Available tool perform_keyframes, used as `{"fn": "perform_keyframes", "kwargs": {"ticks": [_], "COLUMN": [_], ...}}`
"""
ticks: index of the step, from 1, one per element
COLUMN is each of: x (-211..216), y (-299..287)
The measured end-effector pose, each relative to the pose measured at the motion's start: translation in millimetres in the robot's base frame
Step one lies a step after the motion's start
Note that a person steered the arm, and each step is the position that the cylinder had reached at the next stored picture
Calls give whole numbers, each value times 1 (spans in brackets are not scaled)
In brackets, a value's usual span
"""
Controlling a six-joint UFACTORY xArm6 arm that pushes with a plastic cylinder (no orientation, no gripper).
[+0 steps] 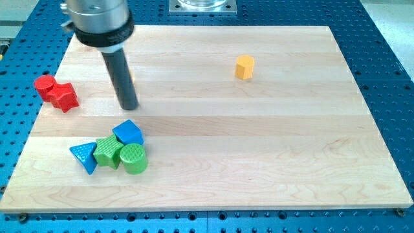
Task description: Slide the green blocks to the bottom right of the board
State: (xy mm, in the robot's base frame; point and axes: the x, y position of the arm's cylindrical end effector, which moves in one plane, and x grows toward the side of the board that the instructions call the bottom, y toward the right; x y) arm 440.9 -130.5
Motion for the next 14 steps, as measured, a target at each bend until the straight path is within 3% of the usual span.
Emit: {"fn": "perform_keyframes", "kwargs": {"ticks": [2,3,5,7,8,9,10,11,12,13,14], "x": [57,90,106,128,153,178,177,176,178,177,150], "y": [-58,-5,-31,41,-15,17,102,252,289,264,282]}}
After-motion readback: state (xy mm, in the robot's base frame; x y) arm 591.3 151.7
